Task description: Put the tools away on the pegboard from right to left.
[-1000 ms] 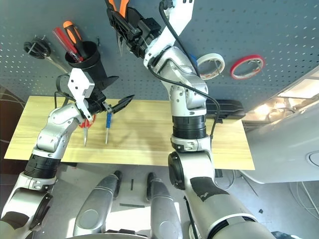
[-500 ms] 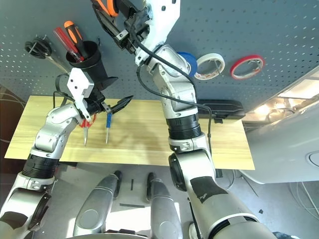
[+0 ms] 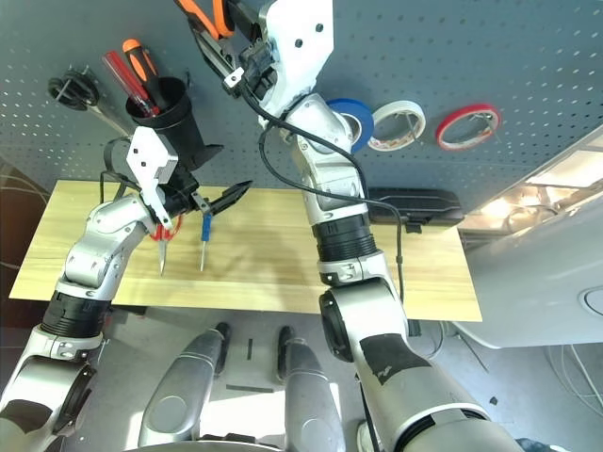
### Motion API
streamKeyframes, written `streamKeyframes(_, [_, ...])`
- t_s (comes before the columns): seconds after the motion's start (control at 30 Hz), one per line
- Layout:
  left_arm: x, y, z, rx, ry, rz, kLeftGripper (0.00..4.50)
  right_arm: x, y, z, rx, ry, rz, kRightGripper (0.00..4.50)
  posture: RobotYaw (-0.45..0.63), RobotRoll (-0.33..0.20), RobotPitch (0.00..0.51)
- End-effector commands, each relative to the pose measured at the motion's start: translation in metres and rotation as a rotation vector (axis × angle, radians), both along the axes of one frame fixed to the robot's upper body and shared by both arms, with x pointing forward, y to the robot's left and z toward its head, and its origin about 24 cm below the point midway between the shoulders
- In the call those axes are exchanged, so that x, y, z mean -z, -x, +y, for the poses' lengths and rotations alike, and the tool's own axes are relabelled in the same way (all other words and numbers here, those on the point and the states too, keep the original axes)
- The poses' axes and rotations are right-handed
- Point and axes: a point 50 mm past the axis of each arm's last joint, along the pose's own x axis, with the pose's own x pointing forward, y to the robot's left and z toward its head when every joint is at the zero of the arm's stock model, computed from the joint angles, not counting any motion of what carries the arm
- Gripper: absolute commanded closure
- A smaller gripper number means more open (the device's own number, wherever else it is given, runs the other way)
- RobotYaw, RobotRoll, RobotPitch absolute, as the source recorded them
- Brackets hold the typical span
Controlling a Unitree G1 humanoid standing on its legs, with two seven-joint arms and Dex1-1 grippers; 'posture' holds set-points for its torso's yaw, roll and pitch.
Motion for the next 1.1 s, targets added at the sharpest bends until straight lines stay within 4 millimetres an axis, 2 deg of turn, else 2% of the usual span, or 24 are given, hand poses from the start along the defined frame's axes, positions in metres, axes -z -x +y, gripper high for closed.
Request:
streamKeyframes(0.03, [0.003,0.001,-0.004,0.009,0.003,0.013,0.0,-0.004,0.001,0.002,0.008,0.011,-0.053,2.52,0.2,0.0,0.338])
streamKeyframes(0.67, [0.007,0.004,-0.004,0.011,-0.008,0.023,0.0,0.008,-0.011,-0.003,0.073,0.023,-0.067,2.52,0.21,0.0,0.349])
streamKeyframes(1.1, [0.007,0.003,-0.005,0.018,-0.009,0.029,0.0,0.002,0.003,-0.009,0.098,-0.008,-0.135,2.52,0.19,0.0,0.352])
